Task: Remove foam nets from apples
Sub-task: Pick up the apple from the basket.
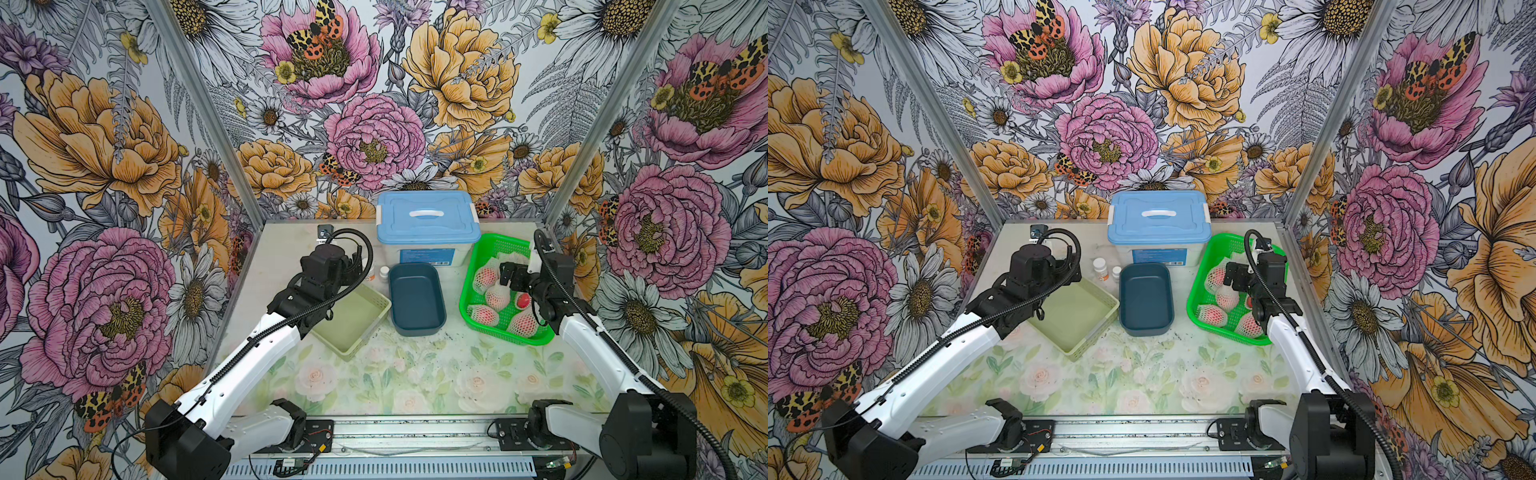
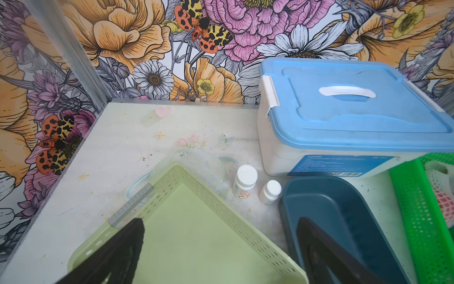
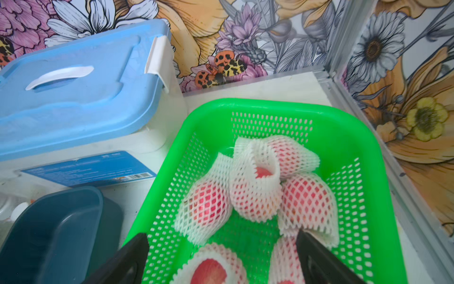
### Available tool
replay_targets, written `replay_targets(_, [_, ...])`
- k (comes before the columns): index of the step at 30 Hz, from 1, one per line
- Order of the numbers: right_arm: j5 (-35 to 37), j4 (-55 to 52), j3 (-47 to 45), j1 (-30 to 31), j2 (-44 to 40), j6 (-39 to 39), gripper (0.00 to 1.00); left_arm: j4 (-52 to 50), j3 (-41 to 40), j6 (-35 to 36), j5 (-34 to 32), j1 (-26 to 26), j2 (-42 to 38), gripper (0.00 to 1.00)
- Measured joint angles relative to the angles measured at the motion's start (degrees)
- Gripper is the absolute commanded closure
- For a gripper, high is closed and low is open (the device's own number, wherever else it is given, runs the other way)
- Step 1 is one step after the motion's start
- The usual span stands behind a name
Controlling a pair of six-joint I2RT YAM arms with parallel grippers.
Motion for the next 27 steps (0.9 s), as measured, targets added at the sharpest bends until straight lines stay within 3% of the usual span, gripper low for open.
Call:
replay_targets(10, [-4.28, -5.29, 0.22, 0.28, 0.20, 2.32, 0.07, 2.62, -2.40, 0.00, 3.32, 0.00, -1.66, 0.01])
replay_targets(16, [-3.15, -5.55, 0.22, 1.70, 4.11, 2.75, 0.16, 3.87, -2.64, 0.00, 4.76, 0.00, -0.55, 0.01])
replay_targets(18, [-2.08, -5.68, 0.22, 2.56, 5.25, 2.58, 0.21, 4.24, -2.64, 0.00, 5.42, 0.00, -0.46, 0.01])
replay_targets(23, [0.74, -6.10, 0.22, 3.48, 6.45, 2.73, 0.46, 5.05, -2.64, -0.02, 7.02, 0.02, -0.35, 0.01])
replay_targets(27, [2.27, -6.03, 0.33, 3.48, 6.78, 2.47, 0.57, 5.49, -2.67, -0.02, 8.81, 0.00, -0.28, 0.01])
